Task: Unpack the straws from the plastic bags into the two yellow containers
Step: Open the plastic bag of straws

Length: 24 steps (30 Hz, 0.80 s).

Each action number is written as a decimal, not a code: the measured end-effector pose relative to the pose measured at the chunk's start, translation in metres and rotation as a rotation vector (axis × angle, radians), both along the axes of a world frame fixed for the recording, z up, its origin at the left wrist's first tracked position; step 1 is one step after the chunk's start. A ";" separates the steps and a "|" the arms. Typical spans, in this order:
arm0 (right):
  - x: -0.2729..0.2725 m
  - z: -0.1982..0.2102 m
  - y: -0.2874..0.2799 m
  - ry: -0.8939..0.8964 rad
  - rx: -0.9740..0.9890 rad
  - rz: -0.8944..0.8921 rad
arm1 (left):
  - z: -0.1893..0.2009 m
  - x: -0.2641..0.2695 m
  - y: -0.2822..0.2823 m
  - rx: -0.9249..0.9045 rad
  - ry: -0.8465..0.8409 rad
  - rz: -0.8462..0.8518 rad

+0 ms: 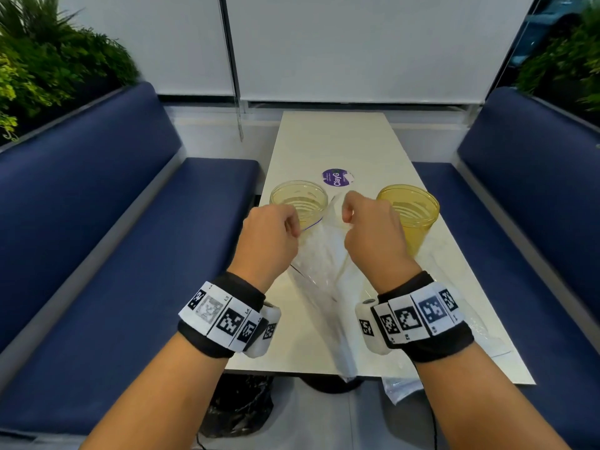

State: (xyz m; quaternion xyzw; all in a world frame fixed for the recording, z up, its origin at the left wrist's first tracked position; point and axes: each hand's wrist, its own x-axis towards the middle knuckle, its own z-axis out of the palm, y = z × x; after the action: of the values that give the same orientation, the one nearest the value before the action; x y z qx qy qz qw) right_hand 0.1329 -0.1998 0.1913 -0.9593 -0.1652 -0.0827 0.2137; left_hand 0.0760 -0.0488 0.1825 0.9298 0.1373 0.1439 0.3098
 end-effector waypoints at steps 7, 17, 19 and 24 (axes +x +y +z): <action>0.014 0.000 -0.005 0.037 -0.159 -0.056 | 0.001 0.004 0.013 0.126 0.099 0.015; 0.042 -0.013 -0.032 0.131 -0.392 -0.206 | 0.004 0.000 0.041 0.125 0.214 -0.061; 0.041 -0.014 -0.029 0.029 -0.440 -0.179 | 0.003 0.001 0.038 0.128 0.217 -0.077; 0.033 0.006 -0.006 -0.140 -0.162 0.180 | 0.001 0.002 0.035 0.087 0.176 -0.083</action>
State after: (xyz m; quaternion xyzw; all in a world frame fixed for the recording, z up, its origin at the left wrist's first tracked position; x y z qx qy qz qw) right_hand 0.1660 -0.2058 0.1975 -0.9466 -0.2713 -0.1162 0.1300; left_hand 0.0779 -0.0141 0.1832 0.9562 0.1188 0.0547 0.2618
